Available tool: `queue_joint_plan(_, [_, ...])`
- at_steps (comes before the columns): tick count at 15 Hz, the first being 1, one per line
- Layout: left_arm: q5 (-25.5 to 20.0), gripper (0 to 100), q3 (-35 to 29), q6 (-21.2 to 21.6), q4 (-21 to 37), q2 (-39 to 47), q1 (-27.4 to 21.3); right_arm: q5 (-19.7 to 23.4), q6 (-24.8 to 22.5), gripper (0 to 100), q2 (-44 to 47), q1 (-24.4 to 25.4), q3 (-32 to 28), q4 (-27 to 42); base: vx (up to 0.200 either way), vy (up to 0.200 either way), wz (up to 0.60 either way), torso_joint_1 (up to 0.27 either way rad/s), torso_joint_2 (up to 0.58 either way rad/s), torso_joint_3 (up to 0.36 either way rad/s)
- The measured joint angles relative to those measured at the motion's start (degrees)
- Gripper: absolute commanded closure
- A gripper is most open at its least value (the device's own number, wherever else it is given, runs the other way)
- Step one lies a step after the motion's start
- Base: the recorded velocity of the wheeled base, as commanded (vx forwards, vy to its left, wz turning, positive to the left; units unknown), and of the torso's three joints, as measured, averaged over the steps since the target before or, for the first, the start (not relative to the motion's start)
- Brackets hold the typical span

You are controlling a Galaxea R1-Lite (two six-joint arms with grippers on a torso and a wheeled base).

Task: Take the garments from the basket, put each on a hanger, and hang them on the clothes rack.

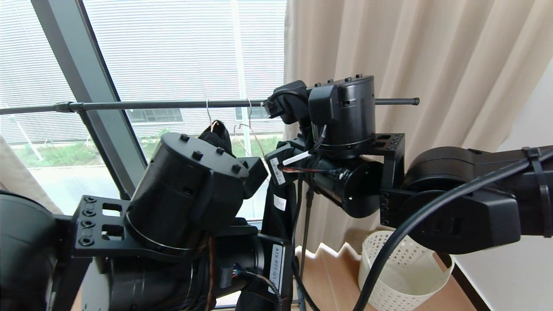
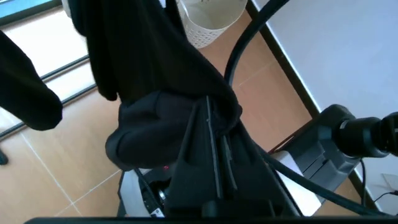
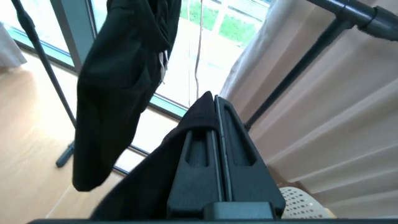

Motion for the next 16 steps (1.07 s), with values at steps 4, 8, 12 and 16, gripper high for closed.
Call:
queue_joint_plan(4, [0.51, 100, -1.01, -0.24, 0.13, 1.46, -0.27, -0.18, 2.3, 100, 1.27, 0.13, -0.94, 0.62, 0.0, 0.0, 0.0, 0.0, 0.0, 0.0])
queue_joint_plan(8, [0.73, 100, 2.22, 3.91, 0.61, -0.17, 3.19, -0.67, 3.3, 100, -1.41, -3.21, 3.41, 0.68, 0.0, 0.0, 0.0, 0.0, 0.0, 0.0])
queue_joint_plan(12, [0.74, 100, 2.35, 8.81, -0.43, -0.83, 10.12, -2.84, 4.34, 100, -7.8, -6.7, 12.31, 0.63, 0.0, 0.0, 0.0, 0.0, 0.0, 0.0])
queue_joint_plan(16, [0.77, 100, -0.55, 13.87, -8.36, 3.5, 13.98, -9.22, 6.42, 100, -12.57, -7.62, 19.43, 0.09, 0.0, 0.0, 0.0, 0.0, 0.0, 0.0])
